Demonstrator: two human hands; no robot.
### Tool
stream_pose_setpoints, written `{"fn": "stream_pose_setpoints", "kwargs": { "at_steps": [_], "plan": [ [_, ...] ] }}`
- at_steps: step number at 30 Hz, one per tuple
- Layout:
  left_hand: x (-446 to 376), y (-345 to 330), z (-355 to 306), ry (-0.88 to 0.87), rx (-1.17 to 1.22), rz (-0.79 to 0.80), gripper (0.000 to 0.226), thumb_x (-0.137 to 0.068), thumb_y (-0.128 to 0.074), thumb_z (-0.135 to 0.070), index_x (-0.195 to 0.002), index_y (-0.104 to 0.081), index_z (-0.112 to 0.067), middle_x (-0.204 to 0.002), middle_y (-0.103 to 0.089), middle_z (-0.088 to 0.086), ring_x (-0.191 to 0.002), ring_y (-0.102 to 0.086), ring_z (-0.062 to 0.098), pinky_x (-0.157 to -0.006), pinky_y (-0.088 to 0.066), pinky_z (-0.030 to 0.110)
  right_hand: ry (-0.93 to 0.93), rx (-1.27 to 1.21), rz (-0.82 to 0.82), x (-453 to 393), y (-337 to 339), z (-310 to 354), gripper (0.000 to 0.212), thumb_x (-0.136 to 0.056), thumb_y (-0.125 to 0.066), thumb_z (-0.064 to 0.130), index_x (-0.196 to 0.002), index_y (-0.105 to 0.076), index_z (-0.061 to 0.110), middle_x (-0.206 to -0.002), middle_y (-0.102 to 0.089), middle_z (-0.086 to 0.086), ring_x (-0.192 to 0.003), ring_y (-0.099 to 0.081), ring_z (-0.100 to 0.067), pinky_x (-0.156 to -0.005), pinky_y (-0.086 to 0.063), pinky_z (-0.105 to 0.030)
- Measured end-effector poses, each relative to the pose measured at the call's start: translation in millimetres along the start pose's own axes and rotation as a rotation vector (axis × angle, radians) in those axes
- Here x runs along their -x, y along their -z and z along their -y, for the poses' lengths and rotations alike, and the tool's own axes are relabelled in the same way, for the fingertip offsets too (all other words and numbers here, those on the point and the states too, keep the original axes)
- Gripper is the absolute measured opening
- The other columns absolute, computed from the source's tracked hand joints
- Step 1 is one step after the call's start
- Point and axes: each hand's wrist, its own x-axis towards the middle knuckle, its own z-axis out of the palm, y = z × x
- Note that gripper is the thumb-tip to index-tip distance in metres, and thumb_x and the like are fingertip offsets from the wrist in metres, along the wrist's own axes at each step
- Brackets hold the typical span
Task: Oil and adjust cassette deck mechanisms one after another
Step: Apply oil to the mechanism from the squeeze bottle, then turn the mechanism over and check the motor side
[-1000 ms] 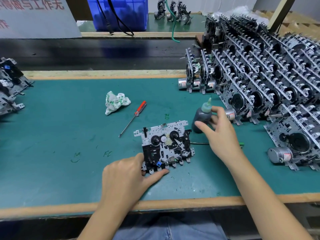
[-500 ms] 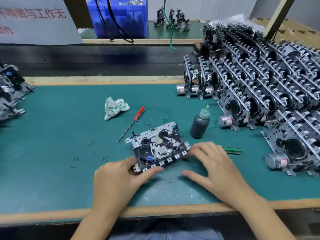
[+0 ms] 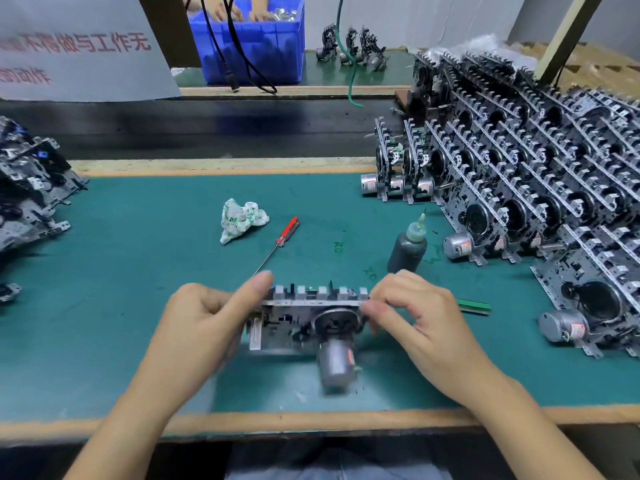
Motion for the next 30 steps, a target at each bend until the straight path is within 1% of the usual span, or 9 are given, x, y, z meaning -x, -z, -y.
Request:
{"fn": "stream_pose_setpoints", "kwargs": {
  "at_steps": [4, 7, 11, 13, 15, 18, 20, 23, 30],
  "plan": [
    [-11, -2, 7, 0.217, 0.285, 0.182, 0.067, -0.072, -0.057, -0.068, -0.034, -0.032, -0.018, -0.031, -0.026, 0.005, -0.031, -0.022, 0.015, -0.035, -0.027, 0.017, -0.278, -0.165, 0.018, 10, -8, 4, 0.055, -0.09, -0.047, 0.056, -0.046, -0.05, 0.023, -0.05, -0.05, -0.003, -0.048, -0.044, -0.003, -0.057, -0.033, -0.013],
    [-23, -10, 11, 0.299, 0.354, 0.179, 0.053, -0.082, -0.052, -0.052, -0.042, -0.049, -0.017, -0.036, -0.038, 0.006, -0.035, -0.033, 0.015, -0.037, -0.031, 0.015, -0.475, -0.08, 0.12, 16, -14, -1, 0.058, -0.087, -0.041, 0.061, -0.046, -0.054, 0.022, -0.041, -0.049, -0.008, -0.041, -0.046, -0.008, -0.056, -0.037, -0.017],
    [-11, -22, 6, 0.037, 0.211, 0.114, 0.049, -0.069, -0.061, -0.068, -0.071, -0.068, -0.019, -0.053, -0.059, 0.001, -0.048, -0.049, 0.014, -0.054, -0.043, 0.025, -0.486, 0.177, 0.114, 25, -14, -4, 0.064, -0.088, -0.035, 0.062, -0.041, -0.049, 0.021, -0.037, -0.046, 0.005, -0.043, -0.048, -0.01, -0.058, -0.036, -0.016],
    [6, -30, 5, -0.181, -0.014, 0.087, 0.046, -0.06, -0.057, -0.074, -0.082, -0.065, -0.034, -0.065, -0.061, -0.01, -0.053, -0.049, 0.006, -0.058, -0.044, 0.024, -0.464, 0.301, 0.023, 29, -13, -3, 0.07, -0.084, -0.024, 0.074, -0.046, -0.049, 0.02, -0.042, -0.049, 0.005, -0.046, -0.048, -0.013, -0.06, -0.039, -0.023],
    [20, -39, 7, -0.317, -0.275, 0.068, 0.049, -0.057, -0.056, -0.08, -0.085, -0.061, -0.04, -0.075, -0.058, -0.019, -0.058, -0.048, -0.003, -0.053, -0.041, 0.017, -0.447, 0.31, -0.085, 29, -11, -5, 0.062, -0.08, -0.021, 0.075, -0.06, -0.051, 0.026, -0.048, -0.055, 0.003, -0.049, -0.051, -0.014, -0.062, -0.043, -0.034],
    [27, -48, 11, -0.348, -0.303, 0.051, 0.041, -0.06, -0.058, -0.073, -0.078, -0.061, -0.037, -0.078, -0.055, -0.021, -0.059, -0.042, -0.011, -0.054, -0.039, 0.014, -0.476, 0.028, -0.133, 29, -12, -5, 0.056, -0.088, -0.035, 0.07, -0.075, -0.066, 0.025, -0.05, -0.06, 0.007, -0.043, -0.052, -0.008, -0.059, -0.042, -0.024],
    [26, -51, 13, -0.369, -0.27, 0.035, 0.035, -0.063, -0.06, -0.066, -0.075, -0.062, -0.033, -0.077, -0.054, -0.02, -0.058, -0.039, -0.011, -0.056, -0.037, 0.013, -0.475, -0.035, -0.122, 32, -17, -5, 0.052, -0.092, -0.047, 0.056, -0.068, -0.068, 0.016, -0.047, -0.059, 0.008, -0.04, -0.05, -0.006, -0.054, -0.038, -0.018],
    [24, -53, 14, -0.419, -0.281, 0.029, 0.036, -0.066, -0.061, -0.061, -0.076, -0.066, -0.027, -0.077, -0.055, -0.018, -0.06, -0.04, -0.006, -0.055, -0.039, 0.015, -0.452, 0.016, -0.127, 36, -19, -5, 0.037, -0.089, -0.058, 0.04, -0.057, -0.06, 0.02, -0.043, -0.055, 0.008, -0.038, -0.045, -0.005, -0.05, -0.033, -0.015],
    [22, -51, 14, -0.451, -0.273, 0.028, 0.039, -0.066, -0.061, -0.062, -0.079, -0.069, -0.026, -0.079, -0.055, -0.02, -0.062, -0.039, -0.009, -0.056, -0.04, 0.016, -0.42, 0.075, -0.117, 32, -16, -6, 0.027, -0.087, -0.064, 0.03, -0.062, -0.065, 0.019, -0.048, -0.053, -0.002, -0.044, -0.043, -0.018, -0.054, -0.042, -0.033]
  ]
}}
